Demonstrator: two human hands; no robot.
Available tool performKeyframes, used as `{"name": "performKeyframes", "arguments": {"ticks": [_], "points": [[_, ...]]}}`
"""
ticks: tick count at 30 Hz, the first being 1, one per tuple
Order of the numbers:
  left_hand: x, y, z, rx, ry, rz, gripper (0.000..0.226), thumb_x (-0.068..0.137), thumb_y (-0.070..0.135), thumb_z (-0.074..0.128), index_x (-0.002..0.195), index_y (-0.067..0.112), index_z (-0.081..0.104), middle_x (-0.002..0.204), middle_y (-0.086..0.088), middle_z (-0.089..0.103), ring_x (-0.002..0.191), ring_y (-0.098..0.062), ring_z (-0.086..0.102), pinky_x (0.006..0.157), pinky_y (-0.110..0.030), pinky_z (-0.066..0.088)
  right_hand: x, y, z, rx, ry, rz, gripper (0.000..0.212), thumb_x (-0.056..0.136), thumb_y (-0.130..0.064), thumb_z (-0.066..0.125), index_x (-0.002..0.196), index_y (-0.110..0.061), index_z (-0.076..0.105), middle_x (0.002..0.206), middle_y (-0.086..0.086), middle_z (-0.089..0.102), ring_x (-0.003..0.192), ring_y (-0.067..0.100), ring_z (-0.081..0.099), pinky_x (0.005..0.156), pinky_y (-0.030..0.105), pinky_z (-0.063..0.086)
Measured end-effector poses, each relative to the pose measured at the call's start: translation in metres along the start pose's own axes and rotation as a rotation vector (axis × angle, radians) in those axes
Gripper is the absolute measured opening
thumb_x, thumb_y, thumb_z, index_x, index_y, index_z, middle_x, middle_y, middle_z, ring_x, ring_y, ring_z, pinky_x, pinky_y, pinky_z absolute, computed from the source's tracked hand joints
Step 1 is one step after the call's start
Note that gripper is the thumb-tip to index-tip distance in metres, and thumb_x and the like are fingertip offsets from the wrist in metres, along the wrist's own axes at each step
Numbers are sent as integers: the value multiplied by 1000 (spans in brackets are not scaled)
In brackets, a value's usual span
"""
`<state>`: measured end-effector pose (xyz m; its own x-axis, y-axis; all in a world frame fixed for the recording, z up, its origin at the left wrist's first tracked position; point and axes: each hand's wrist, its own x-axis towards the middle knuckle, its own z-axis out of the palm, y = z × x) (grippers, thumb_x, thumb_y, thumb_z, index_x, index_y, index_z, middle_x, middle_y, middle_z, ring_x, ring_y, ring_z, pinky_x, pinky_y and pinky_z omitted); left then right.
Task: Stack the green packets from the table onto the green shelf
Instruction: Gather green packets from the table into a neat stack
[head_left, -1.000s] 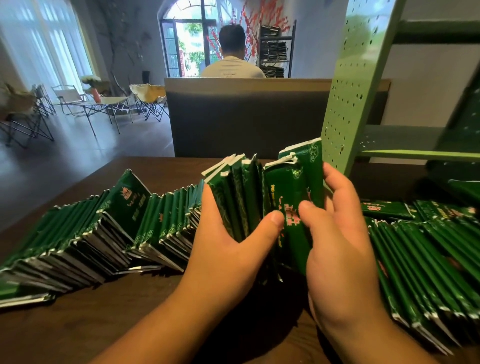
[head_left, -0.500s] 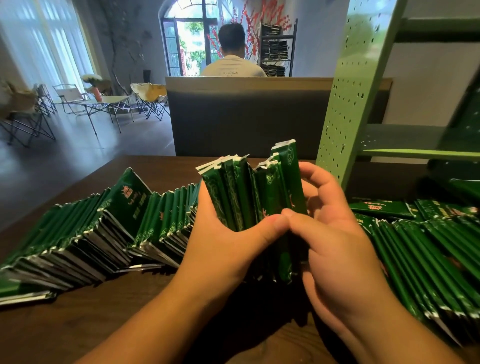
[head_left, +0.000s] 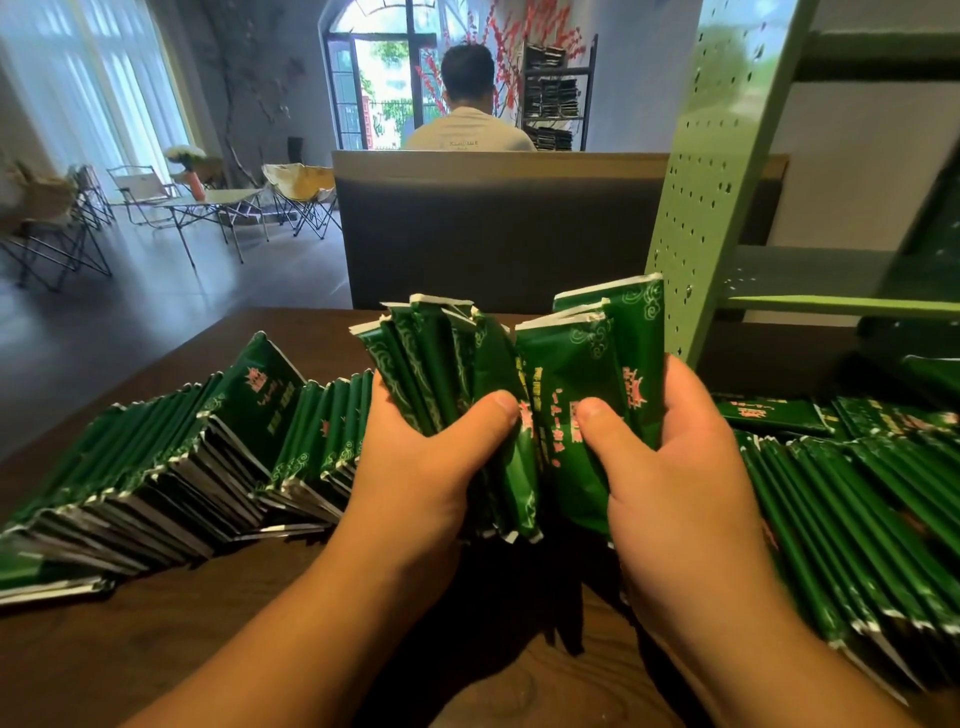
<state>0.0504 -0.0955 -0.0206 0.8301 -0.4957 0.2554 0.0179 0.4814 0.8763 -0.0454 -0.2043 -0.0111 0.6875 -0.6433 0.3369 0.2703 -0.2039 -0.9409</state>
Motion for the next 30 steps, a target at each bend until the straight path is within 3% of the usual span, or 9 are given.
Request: {"name": "performKeyframes", "arguments": {"ticks": [2, 6, 10, 13, 15, 17, 20, 24, 30], "points": [[0, 1, 0, -3, 30, 10, 59, 75, 10, 71, 129, -3, 52, 112, -31, 68, 100, -47, 70, 82, -56, 60, -1, 0, 1, -24, 34, 14, 26, 94, -22, 64, 118, -33, 64, 111, -8, 74, 104, 16, 71, 88, 51, 59], [1, 5, 2, 18, 77, 28, 63, 72, 9, 71, 130, -2, 51, 110, -30, 69, 97, -46, 72, 80, -62, 60, 0, -5, 5, -44, 88, 42, 61, 81, -40, 63, 140, -27, 52, 132, -6, 66, 124, 23, 63, 99, 59, 52], [1, 7, 1, 27, 86, 23, 64, 70, 8, 70, 131, 1, 51, 110, -29, 69, 95, -43, 73, 77, -61, 61, 1, -3, 2, -37, 94, -5, 34, 91, -25, 66, 125, -28, 62, 114, -7, 73, 109, 19, 70, 93, 54, 56], [3, 9, 0, -8, 104, 3, 62, 69, 8, 70, 128, 0, 53, 107, -28, 70, 90, -42, 73, 74, -57, 62, 3, -2, -1, 83, 106, 29, 40, 82, -28, 70, 122, -27, 65, 117, -1, 74, 111, 25, 70, 94, 59, 54], [4, 11, 0, -53, 74, -28, 53, 70, 7, 68, 120, -5, 56, 97, -27, 68, 82, -39, 71, 71, -55, 62, 6, -3, -4, 261, 86, 98, 25, 91, -10, 65, 114, -20, 69, 107, 8, 77, 100, 30, 74, 87, 58, 59], [3, 12, 0, -69, 55, -49, 50, 71, 6, 67, 118, -7, 56, 94, -26, 65, 81, -39, 68, 72, -57, 60, 8, -5, -8, 397, 45, 198, 23, 95, -1, 57, 111, -12, 71, 102, 15, 77, 95, 35, 75, 80, 56, 61], [2, 12, 1, -63, 43, -82, 55, 72, 8, 68, 125, -4, 56, 107, -34, 66, 93, -48, 70, 76, -58, 60, 10, -5, -8, 501, -10, 271, 21, 94, -4, 57, 109, -8, 72, 102, 21, 76, 94, 39, 75, 78, 56, 61], [1, 11, 0, -69, 5, -148, 59, 74, 13, 69, 130, 3, 57, 119, -33, 65, 105, -49, 68, 83, -63, 58, 9, -5, -6, 447, 33, 202, 19, 94, -1, 59, 106, -9, 72, 98, 19, 77, 89, 35, 76, 73, 49, 62], [-3, 8, 3, -114, -68, -147, 58, 80, 19, 69, 135, 6, 55, 122, -23, 70, 110, -41, 70, 86, -55, 59, 8, -6, -6, 348, 117, 126, 20, 89, 4, 66, 103, -11, 71, 95, 13, 78, 84, 29, 77, 71, 45, 63]]}}
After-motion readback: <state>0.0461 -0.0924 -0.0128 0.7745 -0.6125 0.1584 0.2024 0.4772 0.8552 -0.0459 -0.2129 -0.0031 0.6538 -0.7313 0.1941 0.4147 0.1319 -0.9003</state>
